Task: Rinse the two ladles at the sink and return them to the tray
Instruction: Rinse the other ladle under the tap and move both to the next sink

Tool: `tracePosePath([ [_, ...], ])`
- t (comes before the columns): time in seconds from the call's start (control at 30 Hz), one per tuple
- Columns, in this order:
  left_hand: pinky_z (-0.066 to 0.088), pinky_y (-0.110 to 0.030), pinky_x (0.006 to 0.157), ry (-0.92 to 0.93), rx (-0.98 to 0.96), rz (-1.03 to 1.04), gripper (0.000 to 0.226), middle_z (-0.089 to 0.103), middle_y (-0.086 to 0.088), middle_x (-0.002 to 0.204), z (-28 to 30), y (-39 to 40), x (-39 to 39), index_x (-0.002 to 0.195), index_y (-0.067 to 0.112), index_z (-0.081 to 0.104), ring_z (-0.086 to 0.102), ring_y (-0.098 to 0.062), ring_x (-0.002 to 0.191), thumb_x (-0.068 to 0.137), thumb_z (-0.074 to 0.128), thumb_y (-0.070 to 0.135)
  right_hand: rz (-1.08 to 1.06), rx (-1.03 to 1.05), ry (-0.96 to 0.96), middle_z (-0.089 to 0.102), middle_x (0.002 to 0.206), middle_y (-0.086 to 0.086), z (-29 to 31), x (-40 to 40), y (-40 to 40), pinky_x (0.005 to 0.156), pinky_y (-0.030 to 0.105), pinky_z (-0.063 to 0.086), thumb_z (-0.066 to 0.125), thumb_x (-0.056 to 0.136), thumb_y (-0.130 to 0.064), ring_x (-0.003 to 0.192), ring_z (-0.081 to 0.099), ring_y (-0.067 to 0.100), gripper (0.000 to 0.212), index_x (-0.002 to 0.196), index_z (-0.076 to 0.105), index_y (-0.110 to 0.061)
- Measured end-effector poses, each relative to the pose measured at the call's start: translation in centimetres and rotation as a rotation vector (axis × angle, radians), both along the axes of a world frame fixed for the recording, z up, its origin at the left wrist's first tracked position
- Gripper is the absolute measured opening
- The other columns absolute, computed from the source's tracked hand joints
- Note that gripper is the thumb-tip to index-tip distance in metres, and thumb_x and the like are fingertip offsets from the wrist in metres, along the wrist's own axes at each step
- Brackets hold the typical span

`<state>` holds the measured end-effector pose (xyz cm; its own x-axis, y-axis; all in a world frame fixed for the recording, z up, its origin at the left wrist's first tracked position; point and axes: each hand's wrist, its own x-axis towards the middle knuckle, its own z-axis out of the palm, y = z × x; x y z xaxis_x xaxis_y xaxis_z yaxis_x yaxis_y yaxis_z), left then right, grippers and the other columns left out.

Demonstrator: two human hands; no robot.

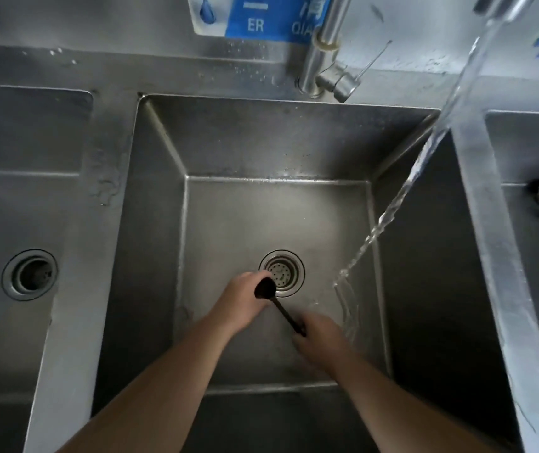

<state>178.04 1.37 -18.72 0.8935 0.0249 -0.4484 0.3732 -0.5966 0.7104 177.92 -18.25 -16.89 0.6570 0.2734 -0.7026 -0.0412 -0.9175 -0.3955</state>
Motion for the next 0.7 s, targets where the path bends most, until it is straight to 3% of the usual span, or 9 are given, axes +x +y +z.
tracePosePath([
  [0.07, 0.038, -0.014, 0.081, -0.017, -0.055, 0.056, 0.052, 0.068, -0.008, 0.114, 2.6, -1.4, 0.2, 0.122, 0.015, 0.064, 0.063, -0.021, 0.106, 0.072, 0.078, 0.010, -0.073, 0.059, -0.012, 0.061, 0.076, -0.009, 2.9, 0.4, -2.3, 0.058, 0.026, 0.043, 0.058, 0.074, -0.031, 0.072, 0.061, 0.012, 0.006, 0.077, 0.053, -0.030],
  [0.17, 0.046, -0.018, 0.079, -0.048, -0.098, 0.060, 0.058, 0.069, -0.003, 0.117, 6.5, -4.0, 0.9, 0.126, 0.019, 0.063, 0.065, -0.019, 0.102, 0.071, 0.080, 0.021, -0.141, 0.086, -0.034, 0.064, 0.071, -0.006, 7.8, 0.8, -6.0, 0.047, 0.022, 0.046, 0.060, 0.079, -0.030, 0.060, 0.063, 0.004, 0.013, 0.079, 0.056, -0.043],
  [0.27, 0.049, -0.032, 0.094, -0.055, -0.162, 0.091, 0.062, 0.069, -0.001, 0.115, 9.7, -6.9, 1.5, 0.125, 0.022, 0.063, 0.063, -0.018, 0.104, 0.067, 0.081, 0.025, -0.133, 0.098, -0.107, 0.065, 0.069, -0.006, 12.2, 1.2, -9.5, 0.056, 0.037, 0.055, 0.059, 0.082, -0.027, 0.058, 0.063, 0.005, 0.005, 0.083, 0.059, -0.032],
  [0.33, 0.050, -0.029, 0.090, -0.032, -0.198, 0.097, 0.063, 0.069, 0.002, 0.110, 11.3, -8.5, 1.9, 0.126, 0.025, 0.062, 0.065, -0.015, 0.097, 0.065, 0.079, 0.029, -0.131, 0.090, -0.150, 0.063, 0.066, -0.003, 14.5, 1.3, -11.3, 0.055, 0.039, 0.053, 0.057, 0.084, -0.026, 0.055, 0.061, 0.008, 0.006, 0.080, 0.057, -0.031],
  [0.5, 0.058, -0.047, 0.082, 0.105, -0.355, 0.242, 0.068, 0.069, -0.012, 0.104, 13.6, -10.8, 2.8, 0.130, 0.021, 0.057, 0.066, -0.026, 0.080, 0.068, 0.079, 0.004, -0.150, 0.118, -0.231, 0.062, 0.065, -0.008, 18.5, 1.7, -13.0, 0.047, 0.023, 0.045, 0.060, 0.086, -0.024, 0.053, 0.059, 0.004, 0.015, 0.081, 0.062, -0.037],
  [0.57, 0.056, -0.035, 0.069, 0.168, -0.476, 0.322, 0.060, 0.070, -0.012, 0.099, 14.4, -10.9, 2.7, 0.124, 0.017, 0.058, 0.067, -0.021, 0.075, 0.071, 0.074, -0.004, -0.145, 0.143, -0.257, 0.064, 0.069, -0.008, 19.5, 1.8, -12.7, 0.050, 0.025, 0.048, 0.062, 0.086, -0.019, 0.057, 0.060, 0.004, 0.014, 0.081, 0.064, -0.032],
  [0.63, 0.055, -0.026, 0.064, 0.237, -0.753, 0.438, 0.043, 0.072, -0.011, 0.090, 15.5, -10.8, 2.5, 0.110, 0.015, 0.064, 0.069, -0.017, 0.073, 0.077, 0.064, -0.013, -0.150, 0.159, -0.277, 0.067, 0.075, -0.006, 20.3, 1.9, -12.4, 0.056, 0.030, 0.052, 0.062, 0.085, -0.016, 0.063, 0.063, 0.007, 0.012, 0.084, 0.068, -0.026],
  [0.7, 0.052, -0.022, 0.055, 0.281, -0.941, 0.614, 0.035, 0.072, -0.012, 0.075, 16.9, -10.8, 2.7, 0.097, 0.013, 0.067, 0.066, -0.016, 0.061, 0.085, 0.051, -0.015, -0.169, 0.190, -0.301, 0.068, 0.075, -0.006, 20.9, 2.0, -11.9, 0.057, 0.023, 0.051, 0.063, 0.084, -0.014, 0.065, 0.063, 0.005, 0.016, 0.089, 0.072, -0.026],
])
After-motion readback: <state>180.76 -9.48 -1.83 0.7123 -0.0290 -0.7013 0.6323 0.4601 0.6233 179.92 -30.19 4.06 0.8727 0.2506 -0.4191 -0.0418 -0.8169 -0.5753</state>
